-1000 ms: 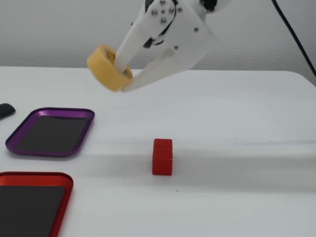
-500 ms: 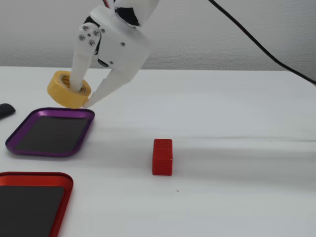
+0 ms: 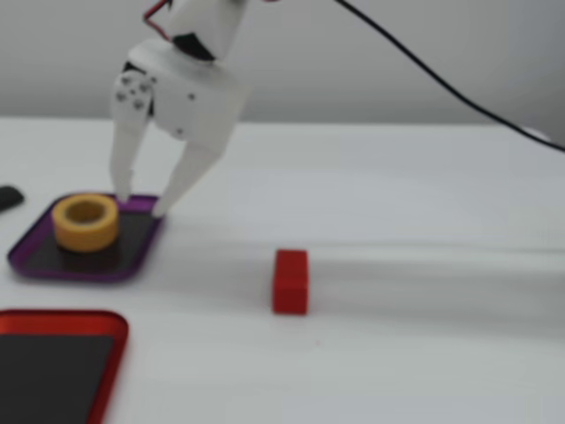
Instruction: Grasp a tape and put it in the right purple dish.
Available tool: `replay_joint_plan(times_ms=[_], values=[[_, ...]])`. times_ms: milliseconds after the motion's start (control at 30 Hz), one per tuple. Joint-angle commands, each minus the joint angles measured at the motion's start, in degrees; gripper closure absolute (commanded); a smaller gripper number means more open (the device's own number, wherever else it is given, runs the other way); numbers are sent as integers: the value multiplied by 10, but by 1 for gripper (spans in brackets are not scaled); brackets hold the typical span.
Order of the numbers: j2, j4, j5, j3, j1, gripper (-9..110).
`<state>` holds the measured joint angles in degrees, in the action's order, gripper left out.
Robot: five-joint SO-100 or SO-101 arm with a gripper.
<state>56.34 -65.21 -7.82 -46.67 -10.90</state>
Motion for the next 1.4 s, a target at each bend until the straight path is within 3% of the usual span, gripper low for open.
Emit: replay_joint_plan(times_ms=[0, 167, 333, 467, 967, 1367], values=[[11, -32, 4, 43, -5, 91], [21, -120, 7, 79, 1, 86], [66, -296, 9, 189, 3, 83], [152, -324, 9, 207, 3, 84], [685, -311, 33, -264, 4, 84], [1032, -192, 33, -706, 4, 83]])
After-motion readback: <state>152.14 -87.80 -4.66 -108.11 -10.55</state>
